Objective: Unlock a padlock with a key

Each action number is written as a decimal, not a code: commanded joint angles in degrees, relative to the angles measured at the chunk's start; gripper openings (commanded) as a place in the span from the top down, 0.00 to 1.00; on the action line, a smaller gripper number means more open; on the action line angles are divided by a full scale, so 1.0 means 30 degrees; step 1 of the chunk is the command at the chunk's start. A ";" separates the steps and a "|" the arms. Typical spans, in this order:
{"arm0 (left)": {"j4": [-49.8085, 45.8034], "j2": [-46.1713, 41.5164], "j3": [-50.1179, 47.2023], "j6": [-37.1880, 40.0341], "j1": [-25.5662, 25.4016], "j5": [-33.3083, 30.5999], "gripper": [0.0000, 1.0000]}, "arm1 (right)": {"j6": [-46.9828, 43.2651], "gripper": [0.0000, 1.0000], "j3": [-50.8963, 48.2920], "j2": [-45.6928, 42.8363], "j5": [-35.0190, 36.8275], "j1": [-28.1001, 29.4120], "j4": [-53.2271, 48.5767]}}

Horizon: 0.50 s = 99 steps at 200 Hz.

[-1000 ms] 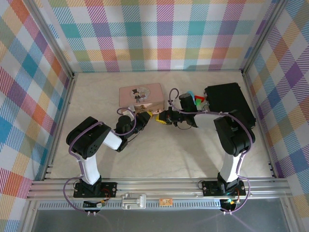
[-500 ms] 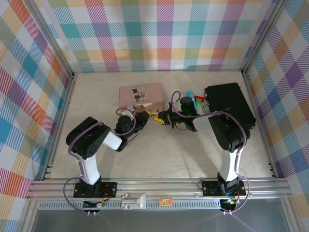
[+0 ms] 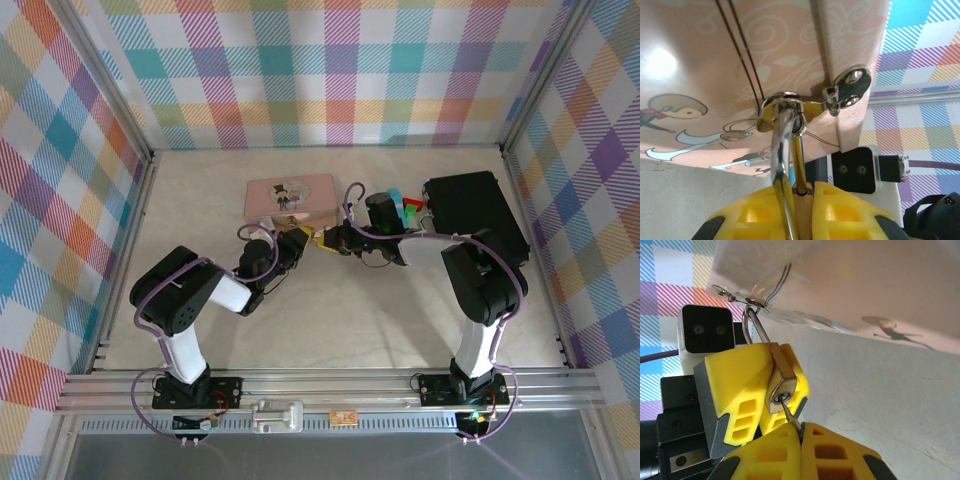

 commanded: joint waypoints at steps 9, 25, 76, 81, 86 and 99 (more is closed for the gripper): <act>0.1983 -0.1266 -0.0430 0.0480 -0.1473 0.3392 1.00 | -0.0241 1.00 0.1428 0.0684 0.0311 -0.0470 0.0278; 0.1954 -0.1242 -0.0514 0.0988 -0.1444 0.3552 1.00 | 0.0748 1.00 0.1665 0.1048 -0.0393 -0.0724 0.0346; 0.1983 -0.1002 0.0038 0.2392 -0.1342 0.4860 1.00 | 0.3606 1.00 0.2174 0.1702 -0.1503 -0.0909 0.0481; 0.1983 -0.1002 0.0090 0.2500 -0.1294 0.5032 1.00 | 0.3472 1.00 0.2251 0.1689 -0.1394 -0.0963 0.0103; 0.1983 -0.1030 0.0128 0.2573 -0.1257 0.5271 1.00 | 0.3236 1.00 0.2367 0.1673 -0.1295 -0.1047 -0.0252; 0.1983 -0.1031 0.0238 0.2607 -0.1139 0.5816 1.00 | 0.2633 1.00 0.2522 0.1720 -0.1116 -0.1309 -0.0967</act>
